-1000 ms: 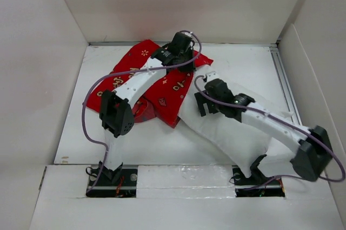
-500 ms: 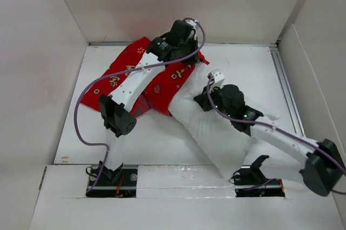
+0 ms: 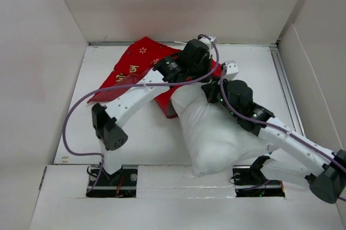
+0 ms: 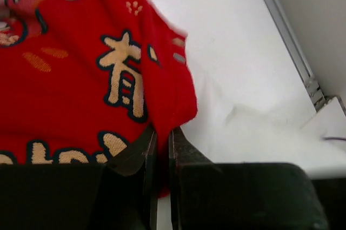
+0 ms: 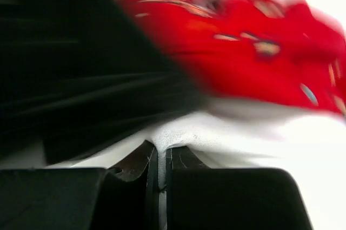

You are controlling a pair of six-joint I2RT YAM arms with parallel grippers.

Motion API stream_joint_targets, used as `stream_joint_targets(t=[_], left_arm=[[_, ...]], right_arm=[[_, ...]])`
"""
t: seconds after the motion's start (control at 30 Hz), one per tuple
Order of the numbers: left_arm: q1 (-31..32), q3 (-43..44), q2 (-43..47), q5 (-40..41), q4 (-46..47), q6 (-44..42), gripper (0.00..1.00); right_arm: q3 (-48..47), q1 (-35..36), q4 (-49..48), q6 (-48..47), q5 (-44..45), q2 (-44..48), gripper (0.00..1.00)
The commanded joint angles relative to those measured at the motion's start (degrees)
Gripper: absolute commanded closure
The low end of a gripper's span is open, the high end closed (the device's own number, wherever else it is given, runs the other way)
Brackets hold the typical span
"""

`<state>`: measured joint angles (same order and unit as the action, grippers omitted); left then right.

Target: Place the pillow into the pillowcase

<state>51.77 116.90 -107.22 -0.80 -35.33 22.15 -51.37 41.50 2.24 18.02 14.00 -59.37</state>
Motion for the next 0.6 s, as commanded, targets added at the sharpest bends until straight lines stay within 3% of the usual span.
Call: stream_joint_targets(t=[0.0, 0.27, 0.4, 0.5, 0.57], left_arm=[[5.62, -4.48, 13.77, -4.22, -1.93, 5.01, 1.0], [5.62, -10.27, 25.64, 2.28, -1.93, 5.71, 1.0], [5.62, -24.39, 28.11, 0.98, 3.59, 7.02, 1.0], [4.14, -29.44, 28.12, -0.08, 7.55, 7.64, 1.0], [2.99, -32.87, 26.54, 0.88, 8.26, 8.17, 1.0]], right_arm=[[1.89, -2.3, -12.52, 2.02, 11.31, -3.2, 1.0], [8.91, -0.36, -21.82, 5.0, 11.23, -9.62, 1.0], [14.01, 1.65, -28.42, 9.3, 9.83, -9.62, 1.0], [15.6, 3.07, -33.51, 10.72, 9.82, -10.14, 1.0], [15.6, 3.07, -35.89, 9.5, 4.83, -11.37, 1.0]])
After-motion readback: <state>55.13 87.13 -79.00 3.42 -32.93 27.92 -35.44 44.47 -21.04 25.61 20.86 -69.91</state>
